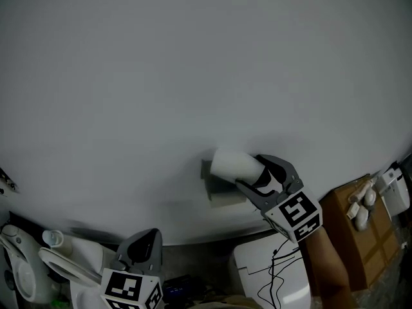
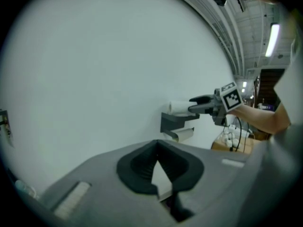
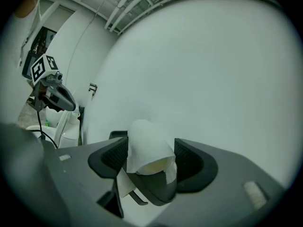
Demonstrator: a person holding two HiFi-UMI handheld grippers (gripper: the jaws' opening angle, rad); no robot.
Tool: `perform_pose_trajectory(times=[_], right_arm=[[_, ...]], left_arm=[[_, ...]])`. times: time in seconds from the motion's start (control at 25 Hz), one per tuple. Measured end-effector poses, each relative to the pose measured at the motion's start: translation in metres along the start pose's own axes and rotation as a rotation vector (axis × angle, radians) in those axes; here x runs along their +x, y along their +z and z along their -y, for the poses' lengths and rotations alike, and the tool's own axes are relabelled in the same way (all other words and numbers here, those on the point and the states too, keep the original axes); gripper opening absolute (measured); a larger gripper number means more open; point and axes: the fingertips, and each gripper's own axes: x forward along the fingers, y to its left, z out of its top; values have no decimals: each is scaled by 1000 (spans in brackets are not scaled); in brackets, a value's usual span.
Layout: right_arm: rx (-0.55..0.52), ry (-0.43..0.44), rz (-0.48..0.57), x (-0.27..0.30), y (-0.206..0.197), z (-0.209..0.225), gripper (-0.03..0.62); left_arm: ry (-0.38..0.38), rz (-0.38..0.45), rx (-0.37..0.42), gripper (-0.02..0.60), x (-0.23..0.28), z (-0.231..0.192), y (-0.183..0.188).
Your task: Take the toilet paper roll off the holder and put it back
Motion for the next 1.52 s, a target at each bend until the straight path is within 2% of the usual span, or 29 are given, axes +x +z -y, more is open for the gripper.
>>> perform_pose_trajectory(times=[0.32,0.56,0.68,1.12,1.52], right_arm=[[82,-128,80,-40,28,-9,286],[217,-243,118,-72,31,-23,48],[256,-269,126,-87,32,-39,11],[317,-358,105,-138,22,-114,5],[381,-388,75,-170,14,-182,5]], left_arm=[[-39,8,22,-5,-19,5,2],[-83,5,44,-5,-40,11,-1],[-109,5,53,-5,-52,13,-3],[-202,17,80,-5,-100,26,-18],[-241,4,81,-5,-141,29,-41]])
